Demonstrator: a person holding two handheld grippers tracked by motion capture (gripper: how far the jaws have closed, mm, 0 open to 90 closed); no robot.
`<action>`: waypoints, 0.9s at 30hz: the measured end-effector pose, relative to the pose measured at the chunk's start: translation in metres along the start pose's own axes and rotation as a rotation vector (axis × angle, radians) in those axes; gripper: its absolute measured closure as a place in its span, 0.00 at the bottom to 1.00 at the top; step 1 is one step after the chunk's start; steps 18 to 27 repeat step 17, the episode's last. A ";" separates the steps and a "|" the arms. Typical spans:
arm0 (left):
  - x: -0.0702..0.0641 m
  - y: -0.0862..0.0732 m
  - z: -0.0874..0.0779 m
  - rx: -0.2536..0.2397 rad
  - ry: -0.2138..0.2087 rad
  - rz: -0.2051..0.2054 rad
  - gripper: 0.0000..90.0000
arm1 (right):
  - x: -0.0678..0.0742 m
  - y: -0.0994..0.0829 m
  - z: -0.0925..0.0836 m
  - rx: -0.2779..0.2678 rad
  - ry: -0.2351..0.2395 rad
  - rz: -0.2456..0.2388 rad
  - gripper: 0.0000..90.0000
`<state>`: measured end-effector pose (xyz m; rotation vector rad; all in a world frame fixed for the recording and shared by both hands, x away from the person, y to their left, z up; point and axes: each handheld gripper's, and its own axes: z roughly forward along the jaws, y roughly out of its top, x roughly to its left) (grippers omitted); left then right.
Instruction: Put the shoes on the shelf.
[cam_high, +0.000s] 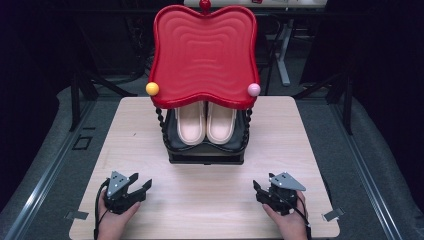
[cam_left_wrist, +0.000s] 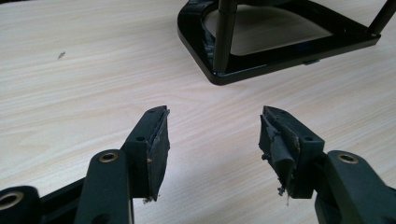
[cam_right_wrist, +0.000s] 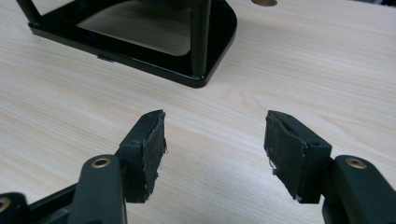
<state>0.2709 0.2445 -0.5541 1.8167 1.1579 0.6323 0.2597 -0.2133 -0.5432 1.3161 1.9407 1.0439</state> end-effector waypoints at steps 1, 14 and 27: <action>0.000 0.000 0.000 0.000 -0.001 0.000 0.47 | -0.001 -0.001 0.001 0.002 0.000 0.006 0.42; 0.002 -0.002 0.003 0.010 -0.003 -0.011 0.47 | -0.008 -0.005 0.006 0.025 -0.002 0.045 0.42; 0.003 -0.002 0.003 0.006 0.000 -0.018 0.47 | -0.008 -0.006 0.008 0.027 0.000 0.047 0.42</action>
